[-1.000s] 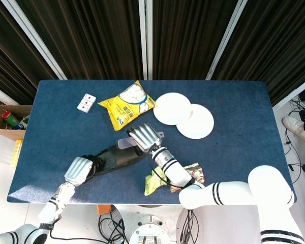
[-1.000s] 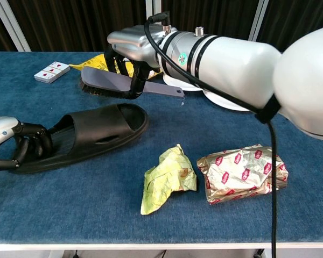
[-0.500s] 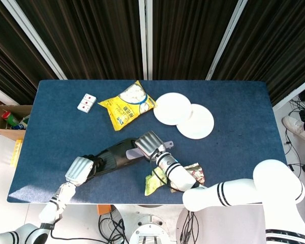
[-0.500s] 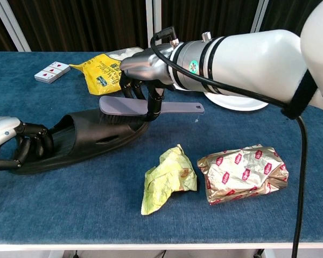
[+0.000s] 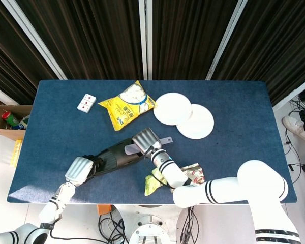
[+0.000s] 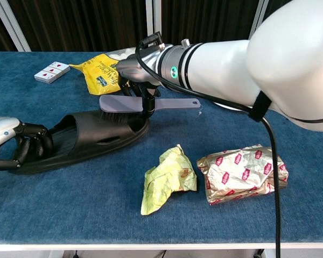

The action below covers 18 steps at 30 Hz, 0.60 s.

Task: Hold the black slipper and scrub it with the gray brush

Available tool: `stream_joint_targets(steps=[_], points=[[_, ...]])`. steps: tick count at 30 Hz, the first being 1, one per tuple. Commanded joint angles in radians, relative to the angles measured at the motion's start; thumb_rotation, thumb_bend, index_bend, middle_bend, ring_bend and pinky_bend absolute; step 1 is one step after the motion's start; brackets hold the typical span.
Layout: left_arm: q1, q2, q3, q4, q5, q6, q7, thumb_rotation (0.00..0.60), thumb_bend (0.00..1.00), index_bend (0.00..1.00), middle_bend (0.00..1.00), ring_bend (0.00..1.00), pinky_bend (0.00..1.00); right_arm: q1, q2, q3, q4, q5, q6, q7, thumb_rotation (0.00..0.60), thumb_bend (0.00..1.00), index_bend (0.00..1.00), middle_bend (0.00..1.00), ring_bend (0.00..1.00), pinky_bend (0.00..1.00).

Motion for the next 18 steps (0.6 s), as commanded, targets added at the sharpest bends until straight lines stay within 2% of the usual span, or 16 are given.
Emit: stream_joint_targets(steps=[1, 6, 11, 14, 18], points=[[0.001, 0.001, 0.000, 0.002, 0.000, 0.002, -0.004, 0.600, 0.84, 0.44, 0.51, 0.38, 0.49, 0.026, -0.028, 0.008, 0.057, 0.038, 0.003, -0.026, 0.600, 0.63, 0.91, 0.66, 0.63, 0.78], [0.002, 0.003, -0.001, 0.002, -0.001, 0.002, -0.007, 0.600, 0.84, 0.44, 0.51, 0.38, 0.49, 0.052, -0.073, 0.009, 0.143, 0.057, 0.043, -0.075, 0.600, 0.62, 0.91, 0.66, 0.63, 0.78], [0.001, 0.005, -0.001, 0.002, -0.003, 0.000, -0.008, 0.600, 0.84, 0.44, 0.51, 0.38, 0.49, 0.036, -0.085, 0.000, 0.171, 0.008, 0.108, -0.085, 0.600, 0.63, 0.91, 0.66, 0.63, 0.78], [-0.001, 0.004, -0.001, 0.002, -0.003, -0.003, -0.008, 0.600, 0.84, 0.44, 0.51, 0.38, 0.49, 0.007, -0.061, -0.010, 0.136, -0.035, 0.148, -0.074, 0.600, 0.63, 0.91, 0.66, 0.63, 0.78], [-0.001, 0.001, -0.001, 0.004, 0.003, 0.001, -0.008, 0.600, 0.84, 0.44, 0.51, 0.38, 0.49, -0.054, 0.028, -0.025, 0.011, -0.093, 0.190, -0.039, 0.600, 0.63, 0.91, 0.65, 0.63, 0.78]])
